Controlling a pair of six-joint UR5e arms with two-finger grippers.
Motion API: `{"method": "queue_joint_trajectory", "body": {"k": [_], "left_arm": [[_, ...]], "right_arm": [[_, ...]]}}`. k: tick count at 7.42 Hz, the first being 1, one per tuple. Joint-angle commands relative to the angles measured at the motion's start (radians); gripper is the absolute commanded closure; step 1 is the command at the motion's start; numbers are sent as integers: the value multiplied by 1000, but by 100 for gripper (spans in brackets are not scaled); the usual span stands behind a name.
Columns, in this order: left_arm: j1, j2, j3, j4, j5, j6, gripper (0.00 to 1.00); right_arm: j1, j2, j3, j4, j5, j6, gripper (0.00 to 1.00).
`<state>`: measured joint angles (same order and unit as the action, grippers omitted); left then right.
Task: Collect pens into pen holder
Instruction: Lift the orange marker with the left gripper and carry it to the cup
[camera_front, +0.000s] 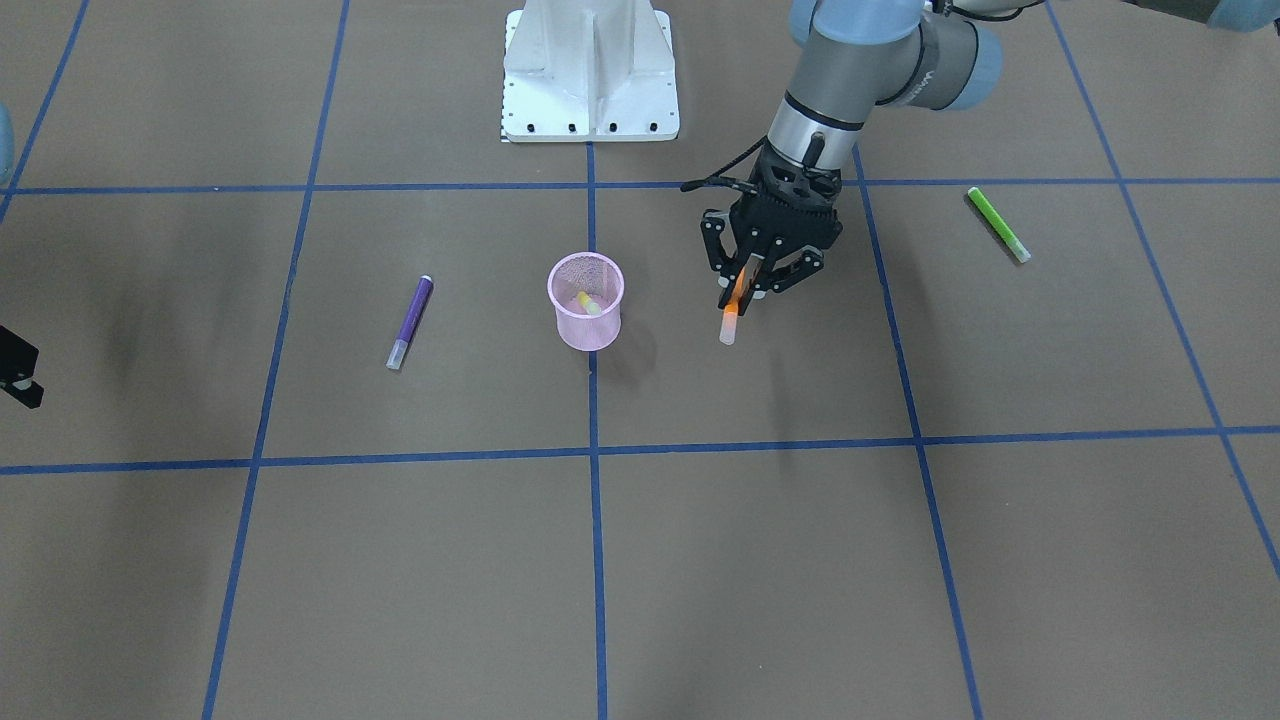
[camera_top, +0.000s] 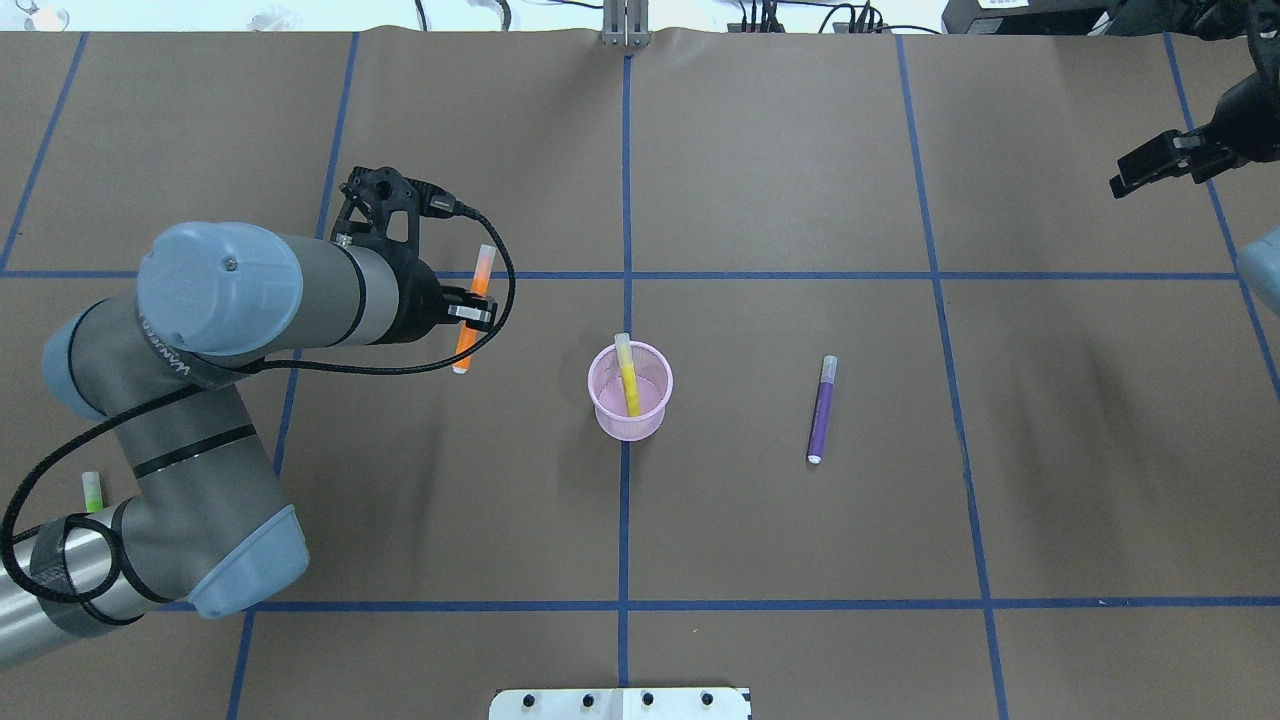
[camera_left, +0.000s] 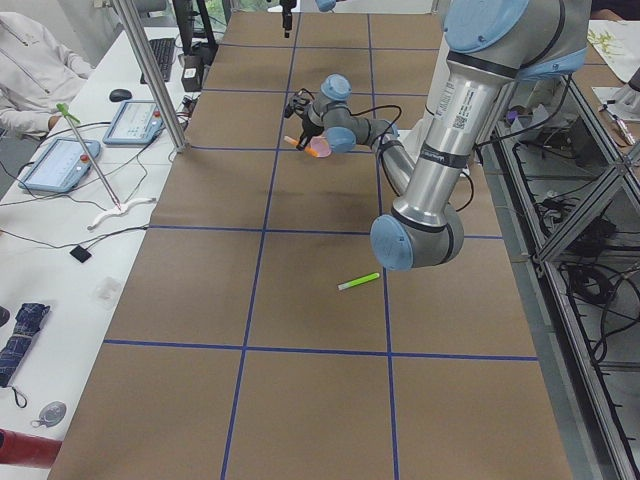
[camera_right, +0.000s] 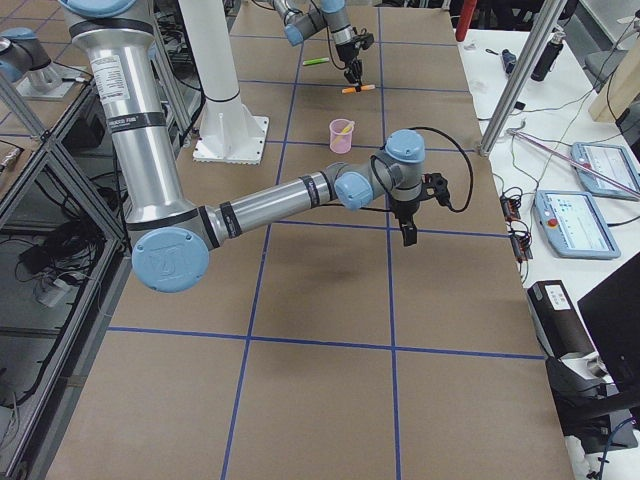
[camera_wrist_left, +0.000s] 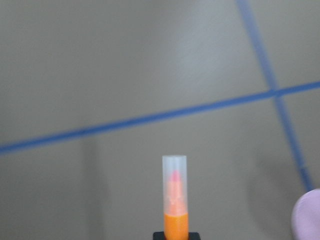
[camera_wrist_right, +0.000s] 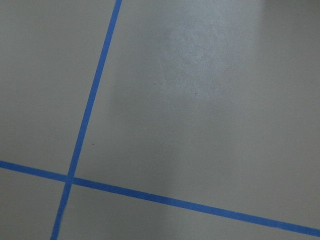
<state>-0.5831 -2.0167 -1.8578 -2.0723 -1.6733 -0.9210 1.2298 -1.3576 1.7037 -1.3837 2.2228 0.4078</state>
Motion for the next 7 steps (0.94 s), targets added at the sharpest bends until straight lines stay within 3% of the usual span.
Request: {"method": "queue_joint_trajectory", "body": {"k": [1, 3, 4, 7], "left_arm": [[14, -20, 118, -422, 80, 24, 100], [87, -75, 196, -601, 191, 121, 100], [144, -83, 219, -636, 254, 123, 100], [196, -89, 252, -684, 317, 221, 100]], "right_arm": [[7, 2, 1, 0, 0, 2, 0], [11, 2, 1, 0, 0, 2, 0], [11, 2, 1, 0, 0, 3, 0], [14, 2, -1, 0, 0, 3, 0]]}}
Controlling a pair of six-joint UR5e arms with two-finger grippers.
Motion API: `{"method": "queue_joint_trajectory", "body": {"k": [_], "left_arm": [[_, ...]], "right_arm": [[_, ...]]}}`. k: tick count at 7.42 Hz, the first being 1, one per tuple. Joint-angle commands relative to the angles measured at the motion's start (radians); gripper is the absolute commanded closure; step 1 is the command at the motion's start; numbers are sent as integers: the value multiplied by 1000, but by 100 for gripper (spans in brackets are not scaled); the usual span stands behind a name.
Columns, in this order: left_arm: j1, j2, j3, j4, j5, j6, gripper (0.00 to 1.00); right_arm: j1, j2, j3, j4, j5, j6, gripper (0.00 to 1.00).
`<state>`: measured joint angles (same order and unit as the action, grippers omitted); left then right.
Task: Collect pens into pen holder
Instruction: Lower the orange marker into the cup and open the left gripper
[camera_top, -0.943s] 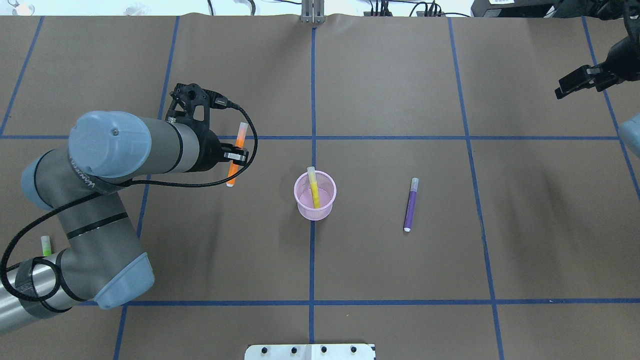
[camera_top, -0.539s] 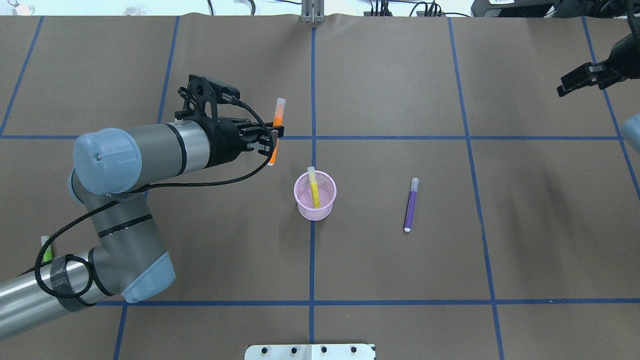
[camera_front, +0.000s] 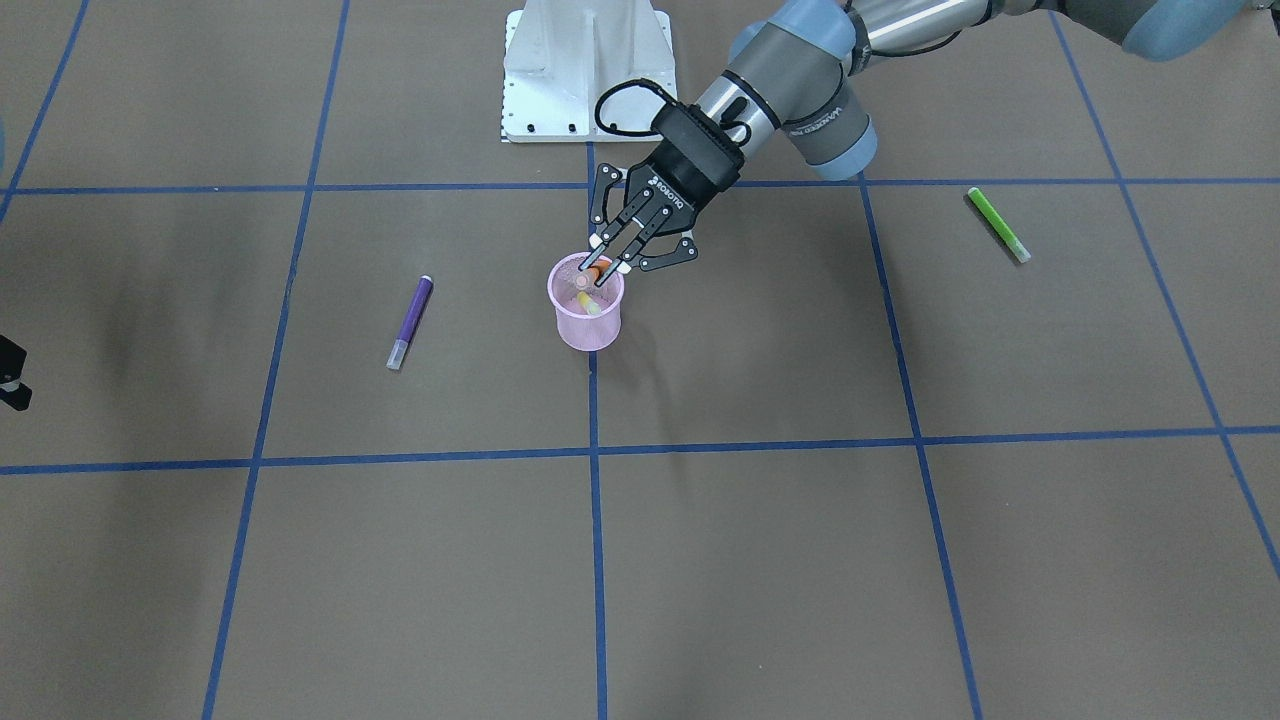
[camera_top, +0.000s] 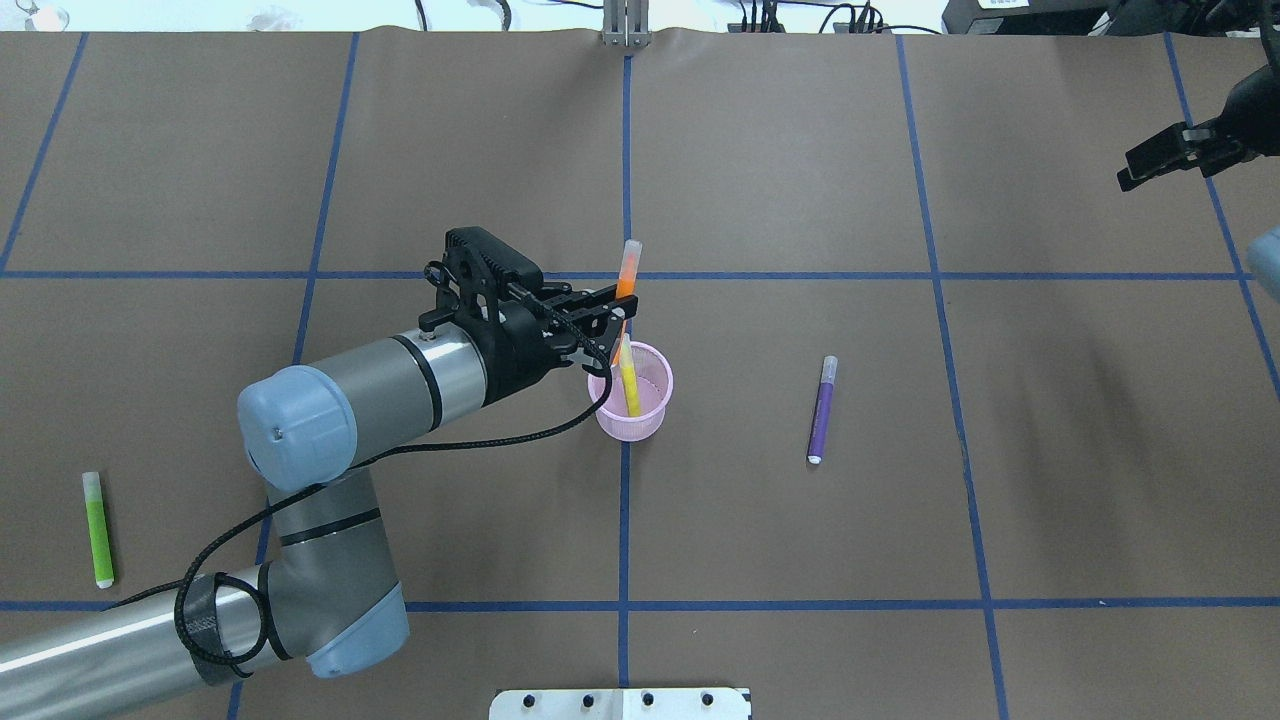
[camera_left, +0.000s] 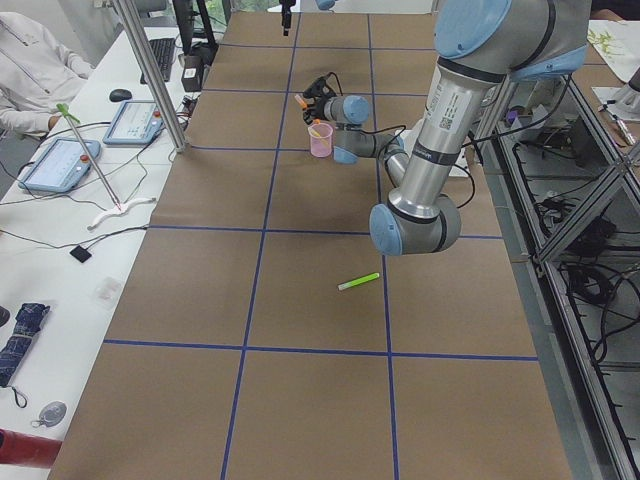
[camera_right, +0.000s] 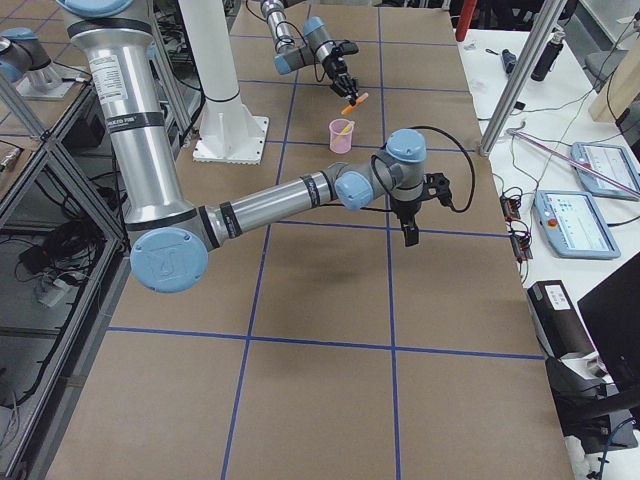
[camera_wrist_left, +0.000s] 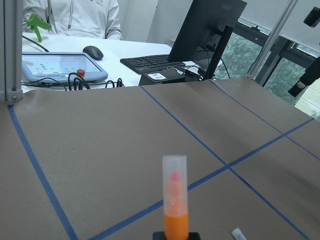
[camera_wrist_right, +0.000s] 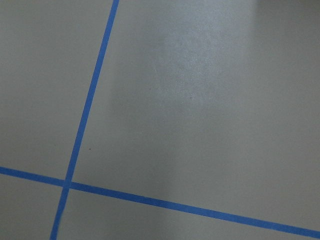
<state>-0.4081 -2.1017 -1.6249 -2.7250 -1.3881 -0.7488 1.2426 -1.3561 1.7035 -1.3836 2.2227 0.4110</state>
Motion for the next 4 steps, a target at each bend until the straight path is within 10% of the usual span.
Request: {"method": "queue_joint_trajectory", "body": {"k": [1, 4], "left_arm": [[23, -7, 69, -77, 41, 49, 100], [35, -30, 111, -90, 41, 51, 96]], "right_arm": [[0, 0, -1, -2, 0, 0, 0], [0, 2, -1, -2, 0, 0, 0]]}}
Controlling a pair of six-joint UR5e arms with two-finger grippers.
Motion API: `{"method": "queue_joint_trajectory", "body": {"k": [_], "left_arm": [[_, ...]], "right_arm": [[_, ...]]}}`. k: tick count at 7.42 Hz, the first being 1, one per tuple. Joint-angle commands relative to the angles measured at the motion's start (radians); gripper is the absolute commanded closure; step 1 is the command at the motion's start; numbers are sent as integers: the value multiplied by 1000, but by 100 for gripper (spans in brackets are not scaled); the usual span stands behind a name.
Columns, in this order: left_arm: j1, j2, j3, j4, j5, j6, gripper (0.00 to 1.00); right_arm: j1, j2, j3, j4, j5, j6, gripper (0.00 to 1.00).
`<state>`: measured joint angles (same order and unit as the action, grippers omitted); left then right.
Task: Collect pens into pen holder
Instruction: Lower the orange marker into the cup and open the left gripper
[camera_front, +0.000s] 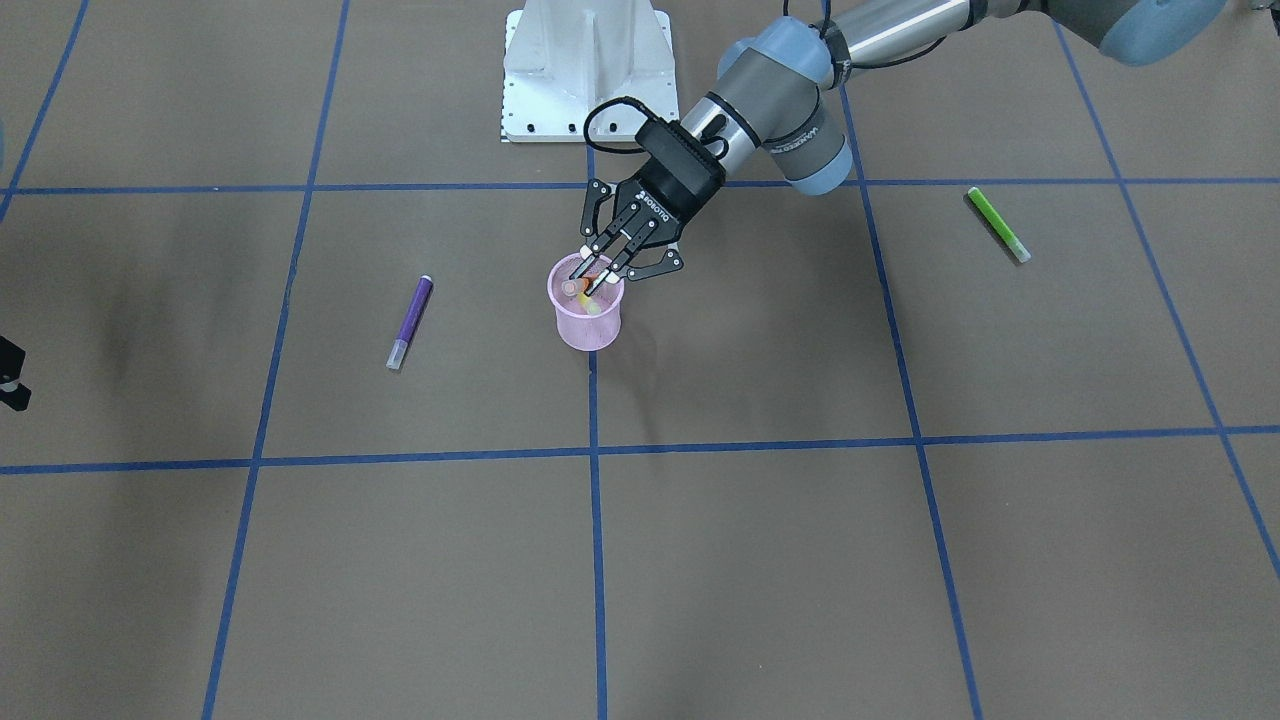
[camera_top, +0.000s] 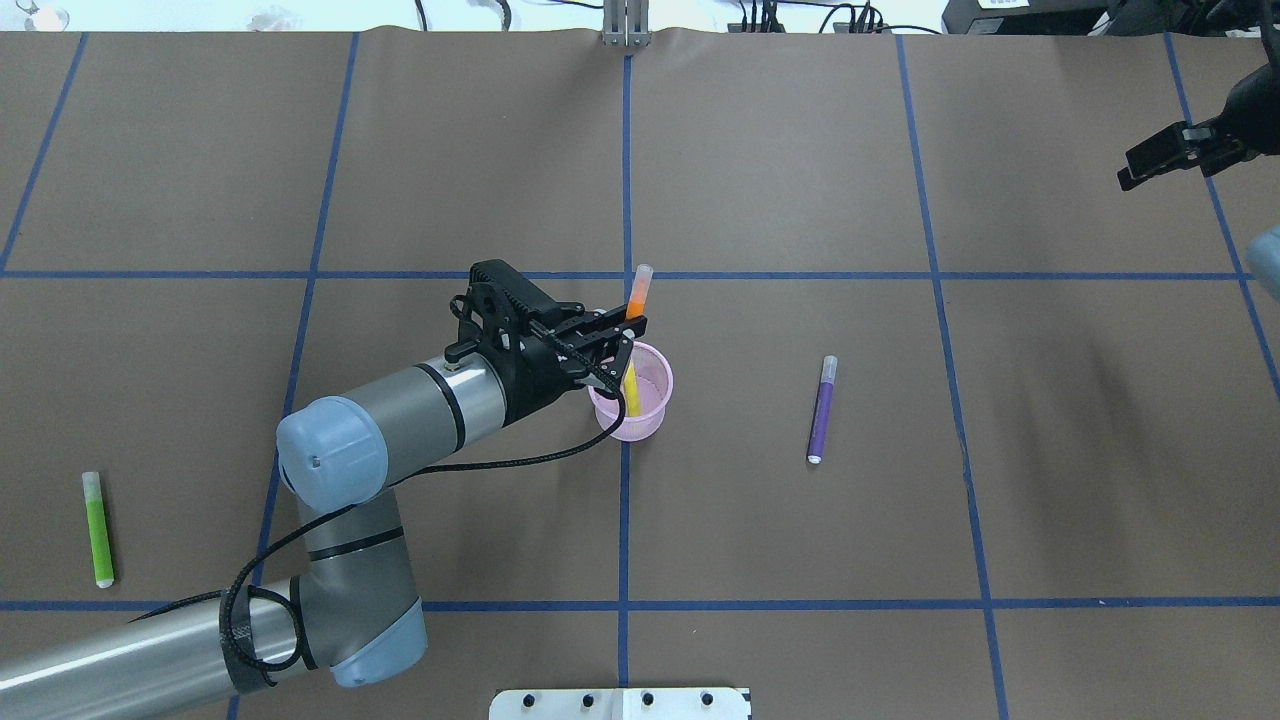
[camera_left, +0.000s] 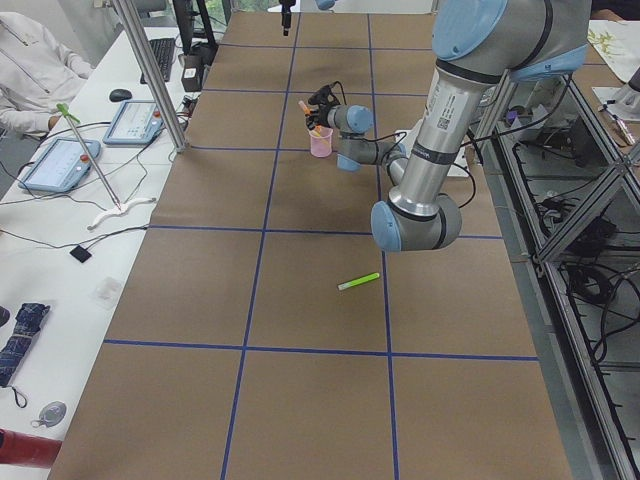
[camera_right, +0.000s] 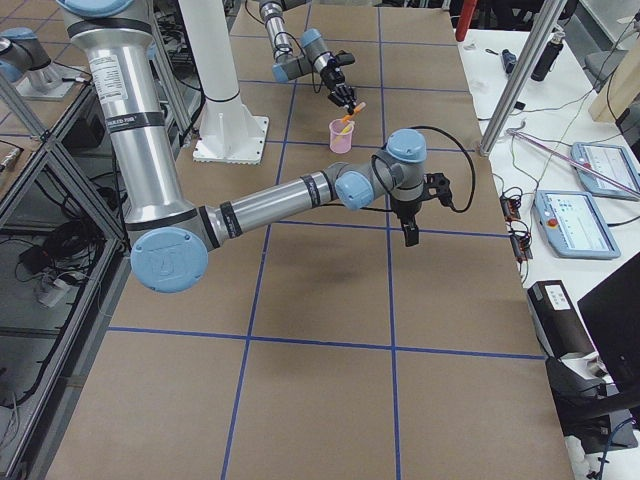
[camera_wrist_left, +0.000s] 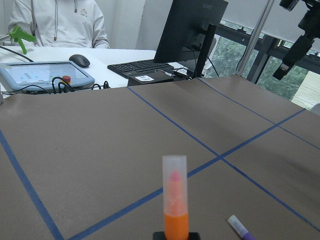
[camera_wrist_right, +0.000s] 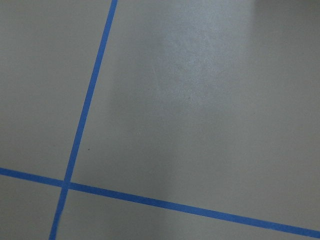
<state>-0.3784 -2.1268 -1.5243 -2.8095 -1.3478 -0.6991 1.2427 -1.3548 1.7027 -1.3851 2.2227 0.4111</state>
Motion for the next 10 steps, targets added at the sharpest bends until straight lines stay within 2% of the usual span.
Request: {"method": "queue_joint_trajectory", "body": {"k": [1, 2, 5, 7, 8, 10], "left_arm": [[6, -5, 10, -5, 1, 0, 48], [7, -4, 10, -14, 1, 0, 0], [9, -4, 4, -33, -2, -3, 0], [1, 4, -37, 2, -14, -4, 0], [-13, 11, -63, 80, -28, 0, 0], [-118, 15, -163, 407, -168, 0, 1]], "right_arm": [[1, 0, -2, 0, 0, 0, 0], [1, 0, -2, 0, 0, 0, 0], [1, 0, 0, 0, 0, 0, 0], [3, 17, 3, 1, 3, 2, 0], [1, 20, 6, 5, 3, -8, 0], [-3, 40, 15, 3, 9, -2, 0]]}}
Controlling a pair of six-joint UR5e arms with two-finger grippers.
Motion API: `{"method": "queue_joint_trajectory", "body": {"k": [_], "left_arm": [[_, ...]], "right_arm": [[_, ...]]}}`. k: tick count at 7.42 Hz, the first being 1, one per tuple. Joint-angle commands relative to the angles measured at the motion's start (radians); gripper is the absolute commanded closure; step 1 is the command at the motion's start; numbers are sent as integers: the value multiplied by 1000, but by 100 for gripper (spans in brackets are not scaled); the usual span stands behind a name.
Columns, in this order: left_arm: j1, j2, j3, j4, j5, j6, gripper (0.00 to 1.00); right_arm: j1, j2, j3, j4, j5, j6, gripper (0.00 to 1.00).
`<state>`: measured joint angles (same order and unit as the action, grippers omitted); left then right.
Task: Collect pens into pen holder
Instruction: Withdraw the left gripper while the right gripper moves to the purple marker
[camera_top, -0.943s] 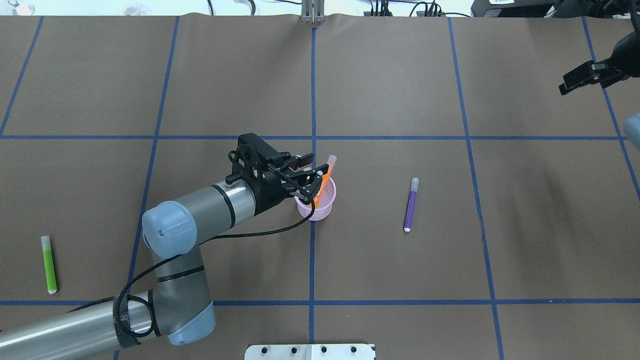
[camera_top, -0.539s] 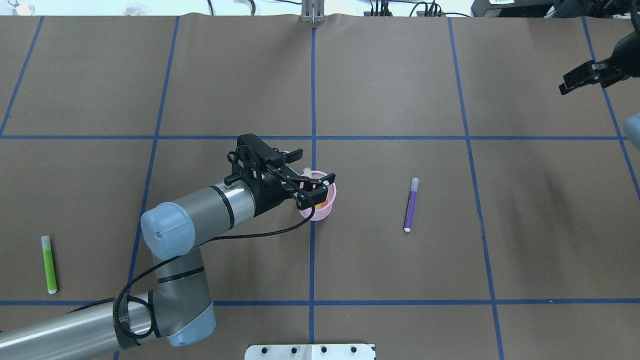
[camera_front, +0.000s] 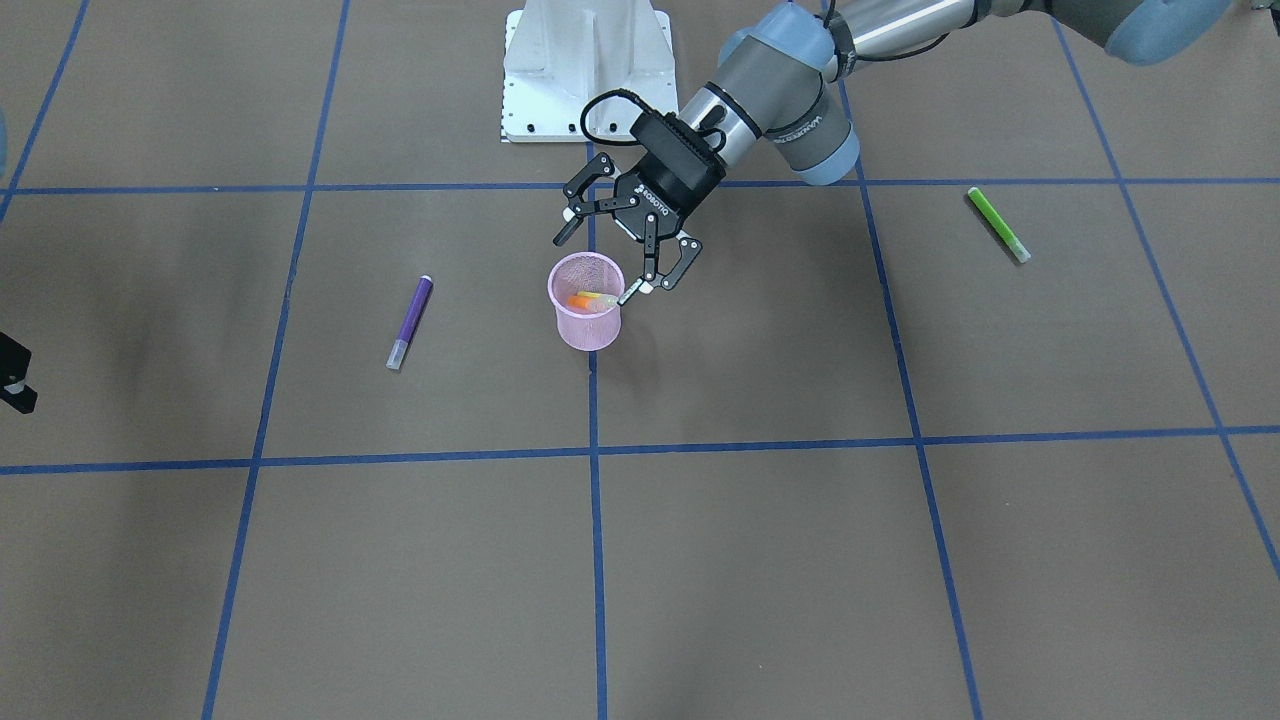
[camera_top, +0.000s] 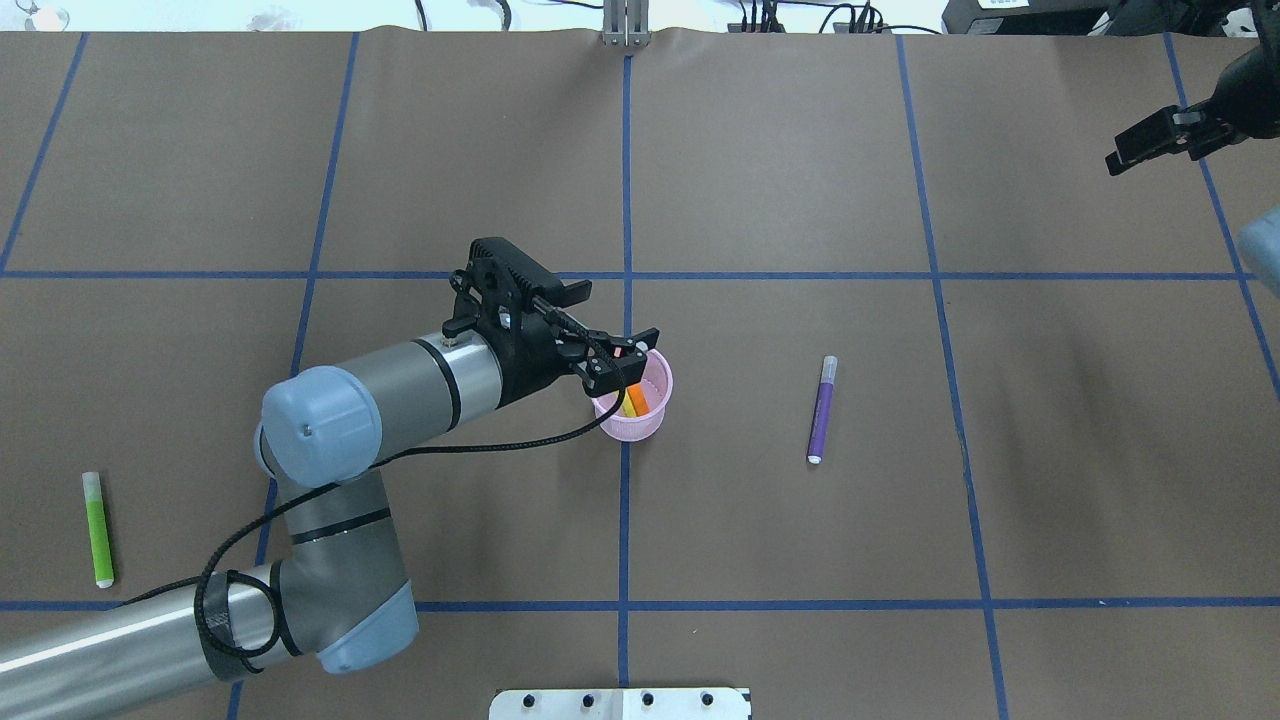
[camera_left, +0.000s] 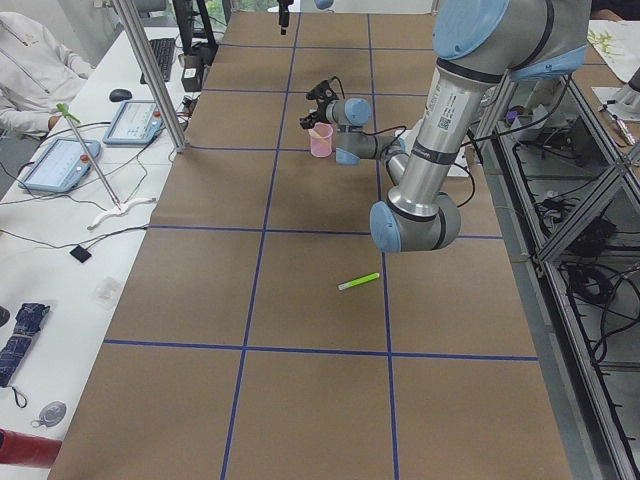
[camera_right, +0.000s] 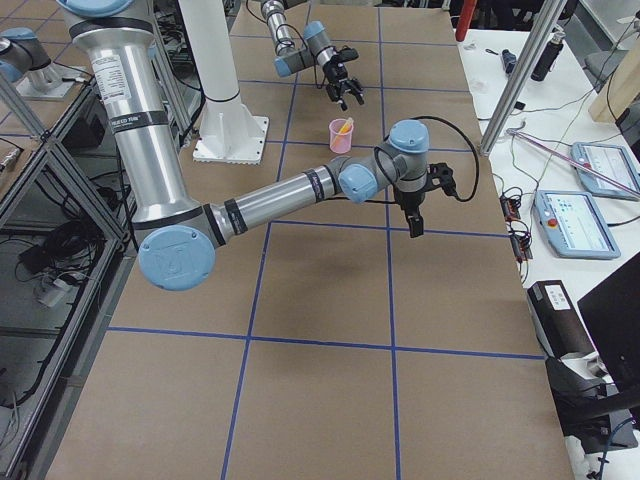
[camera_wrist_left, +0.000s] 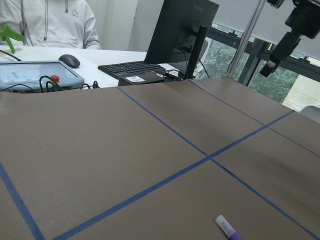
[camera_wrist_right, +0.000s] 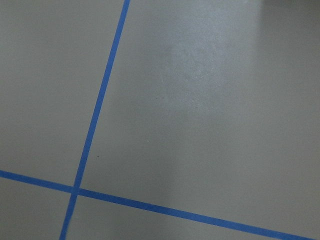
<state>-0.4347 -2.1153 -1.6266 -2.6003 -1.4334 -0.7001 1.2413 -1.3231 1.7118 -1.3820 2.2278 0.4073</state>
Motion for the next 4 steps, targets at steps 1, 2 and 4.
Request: {"method": "queue_joint_trajectory", "body": {"k": [1, 2, 4], "left_arm": [[-126, 11, -114, 385, -187, 2, 0], [-203, 11, -162, 563, -319, 29, 0], [-362, 11, -267, 931, -528, 129, 1]], "right_arm": [[-6, 12, 18, 0, 4, 16, 0], [-50, 12, 53, 3, 3, 159, 0], [-170, 22, 129, 24, -40, 430, 0]]}}
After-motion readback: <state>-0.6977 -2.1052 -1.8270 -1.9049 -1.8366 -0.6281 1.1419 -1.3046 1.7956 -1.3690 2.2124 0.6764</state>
